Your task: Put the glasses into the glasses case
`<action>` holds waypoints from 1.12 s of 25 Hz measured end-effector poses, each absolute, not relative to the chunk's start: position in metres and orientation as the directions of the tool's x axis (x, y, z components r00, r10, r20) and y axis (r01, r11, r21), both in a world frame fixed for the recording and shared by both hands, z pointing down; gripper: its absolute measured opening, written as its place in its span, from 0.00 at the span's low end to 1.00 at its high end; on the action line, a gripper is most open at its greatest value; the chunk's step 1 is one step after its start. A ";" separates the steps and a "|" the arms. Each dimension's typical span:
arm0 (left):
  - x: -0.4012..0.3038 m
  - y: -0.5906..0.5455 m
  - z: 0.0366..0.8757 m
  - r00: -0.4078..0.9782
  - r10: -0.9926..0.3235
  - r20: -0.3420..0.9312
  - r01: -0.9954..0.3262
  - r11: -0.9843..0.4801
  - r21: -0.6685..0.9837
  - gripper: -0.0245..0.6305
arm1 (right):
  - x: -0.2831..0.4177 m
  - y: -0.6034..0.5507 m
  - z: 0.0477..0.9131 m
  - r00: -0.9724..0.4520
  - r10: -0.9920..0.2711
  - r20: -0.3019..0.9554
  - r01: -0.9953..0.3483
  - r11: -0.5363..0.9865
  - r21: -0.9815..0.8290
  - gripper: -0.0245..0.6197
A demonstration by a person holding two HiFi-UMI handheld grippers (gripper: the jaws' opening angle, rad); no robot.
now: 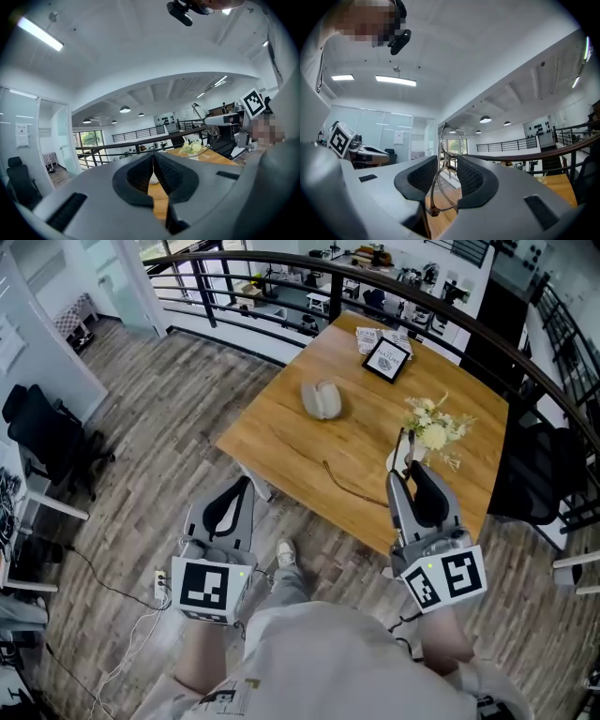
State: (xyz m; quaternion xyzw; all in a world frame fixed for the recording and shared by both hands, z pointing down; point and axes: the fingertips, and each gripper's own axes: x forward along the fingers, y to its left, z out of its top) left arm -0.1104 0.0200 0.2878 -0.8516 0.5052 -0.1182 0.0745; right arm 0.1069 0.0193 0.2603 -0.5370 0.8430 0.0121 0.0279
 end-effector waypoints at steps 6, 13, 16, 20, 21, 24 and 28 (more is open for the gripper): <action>-0.146 -0.051 0.290 0.502 -0.853 0.144 -0.816 -0.522 -0.249 0.07 | 0.071 -0.051 0.256 -0.400 -0.916 -0.024 -0.916 0.400 0.030 0.28; -0.184 -0.129 0.292 0.558 -0.817 0.146 -0.782 -0.576 -0.235 0.07 | 0.040 -0.125 0.264 -0.352 -0.936 0.016 -0.935 0.352 0.033 0.28; -0.192 -0.157 0.297 0.575 -0.802 0.163 -0.771 -0.597 -0.222 0.07 | 0.031 -0.155 0.271 -0.330 -0.943 0.039 -0.943 0.331 0.032 0.28; -0.199 -0.189 0.309 0.603 -0.777 0.182 -0.743 -0.630 -0.228 0.07 | 0.029 -0.187 0.277 -0.294 -0.954 0.054 -0.955 0.295 0.027 0.28; -0.199 -0.194 0.312 0.611 -0.771 0.182 -0.737 -0.637 -0.226 0.07 | 0.029 -0.192 0.279 -0.287 -0.956 0.059 -0.957 0.289 0.027 0.28; -0.198 -0.206 0.318 0.627 -0.756 0.186 -0.728 -0.654 -0.205 0.07 | 0.028 -0.205 0.286 -0.277 -0.958 0.075 -0.959 0.280 0.034 0.28; -0.193 -0.221 0.328 0.635 -0.748 0.195 -0.721 -0.664 -0.199 0.07 | 0.029 -0.216 0.295 -0.272 -0.958 0.085 -0.960 0.276 0.038 0.28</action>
